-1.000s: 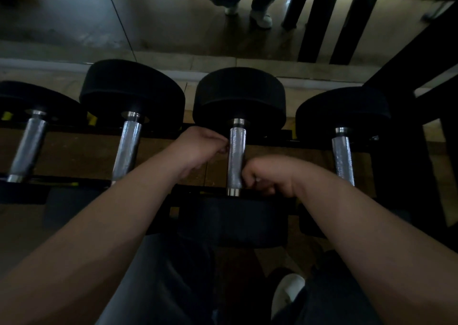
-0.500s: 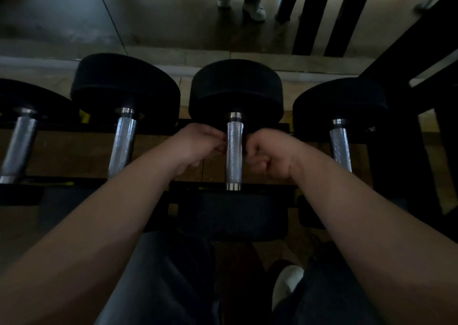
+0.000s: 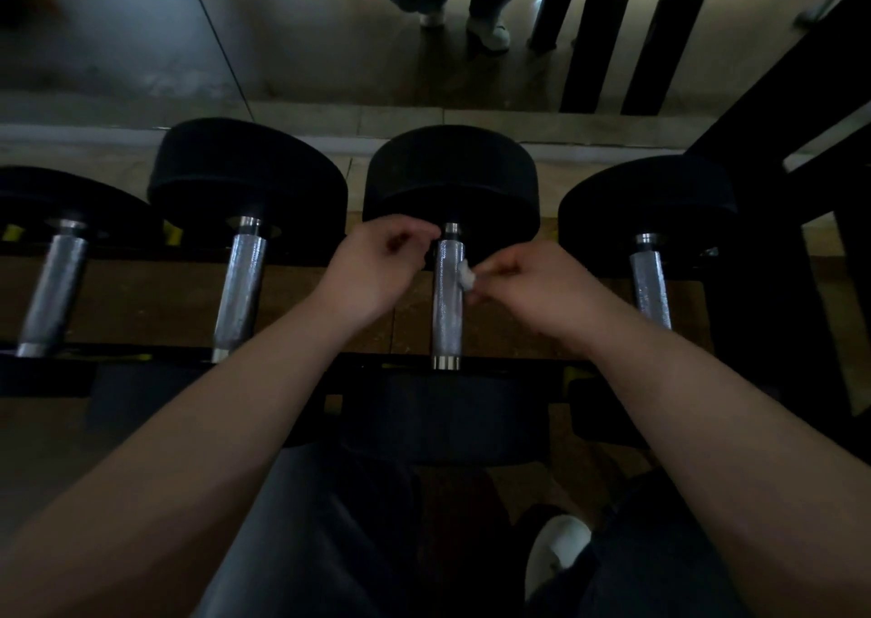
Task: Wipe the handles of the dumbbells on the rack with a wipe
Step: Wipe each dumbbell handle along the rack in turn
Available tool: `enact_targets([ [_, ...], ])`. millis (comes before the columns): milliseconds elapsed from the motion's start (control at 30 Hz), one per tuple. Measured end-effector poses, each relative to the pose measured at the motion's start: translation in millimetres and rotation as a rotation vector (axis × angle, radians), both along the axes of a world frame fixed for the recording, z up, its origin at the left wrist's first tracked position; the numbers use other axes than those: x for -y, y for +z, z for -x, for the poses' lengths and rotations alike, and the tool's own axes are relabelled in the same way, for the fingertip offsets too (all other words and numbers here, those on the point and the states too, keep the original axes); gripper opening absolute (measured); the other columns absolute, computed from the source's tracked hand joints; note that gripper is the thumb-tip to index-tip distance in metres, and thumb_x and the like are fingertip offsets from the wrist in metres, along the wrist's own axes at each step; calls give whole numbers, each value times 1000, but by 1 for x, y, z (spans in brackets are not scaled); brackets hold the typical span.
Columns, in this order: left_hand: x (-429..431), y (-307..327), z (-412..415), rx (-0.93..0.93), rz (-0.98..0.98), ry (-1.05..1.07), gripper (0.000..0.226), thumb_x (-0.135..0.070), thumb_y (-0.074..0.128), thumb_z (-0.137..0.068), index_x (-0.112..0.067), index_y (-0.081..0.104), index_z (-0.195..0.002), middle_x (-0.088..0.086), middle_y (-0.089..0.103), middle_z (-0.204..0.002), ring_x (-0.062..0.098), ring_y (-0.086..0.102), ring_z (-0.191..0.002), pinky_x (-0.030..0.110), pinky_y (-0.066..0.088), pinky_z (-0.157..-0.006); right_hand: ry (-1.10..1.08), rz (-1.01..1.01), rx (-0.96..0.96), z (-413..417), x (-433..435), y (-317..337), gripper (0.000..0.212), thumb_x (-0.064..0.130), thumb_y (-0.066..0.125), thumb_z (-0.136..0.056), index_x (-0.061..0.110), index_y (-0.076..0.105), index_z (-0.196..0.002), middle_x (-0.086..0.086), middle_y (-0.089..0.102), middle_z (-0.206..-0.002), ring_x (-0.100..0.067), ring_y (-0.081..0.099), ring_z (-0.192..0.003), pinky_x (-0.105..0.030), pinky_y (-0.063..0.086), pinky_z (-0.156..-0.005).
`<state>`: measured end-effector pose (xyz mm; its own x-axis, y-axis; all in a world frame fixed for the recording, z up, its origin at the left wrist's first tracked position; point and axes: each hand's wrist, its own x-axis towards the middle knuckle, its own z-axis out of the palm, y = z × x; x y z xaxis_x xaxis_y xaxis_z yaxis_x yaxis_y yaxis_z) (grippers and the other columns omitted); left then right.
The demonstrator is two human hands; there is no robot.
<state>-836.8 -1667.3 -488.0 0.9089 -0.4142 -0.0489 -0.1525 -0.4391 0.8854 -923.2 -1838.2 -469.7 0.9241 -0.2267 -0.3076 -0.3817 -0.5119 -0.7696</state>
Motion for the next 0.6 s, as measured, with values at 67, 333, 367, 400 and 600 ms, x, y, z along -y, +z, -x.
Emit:
enact_targets([
  [67,-3,0,5,157,-35,-102,12,-28,66,-94,-31,73,-103,-19,70,-94,-6,64,-90,8,47,-79,38,55,83,-2,-5,-10,14,38,65,-95,32,77,-98,14,74,-93,0,66,-90,-19,49,-76],
  [333,-8,-5,2,369,-139,-191,17,-26,76,-86,-34,74,-100,-26,69,-90,-12,65,-89,6,47,-83,-95,-130,213,-14,-12,-29,15,28,73,-91,32,75,-105,15,72,-99,4,65,-94,-13,49,-76],
  [367,-7,-6,-1,398,-152,-154,16,-26,75,-87,-32,75,-102,-26,68,-91,-14,64,-88,3,45,-82,-109,-139,223,-14,-12,-28,18,27,72,-91,33,73,-108,16,71,-101,5,65,-93,-9,47,-73],
  [400,-5,-7,-3,421,-159,-113,16,-26,73,-89,-30,74,-104,-27,66,-91,-16,62,-87,0,42,-82,-103,-114,238,-14,-11,-27,19,28,71,-92,34,72,-110,17,70,-103,7,64,-92,-5,45,-70],
  [600,-11,-10,12,504,-247,-111,19,-23,69,-92,-27,77,-108,-13,75,-97,-2,67,-84,10,51,-76,51,84,299,-11,-14,-26,16,35,71,-93,35,77,-108,31,61,-89,30,49,-80,8,35,-71],
])
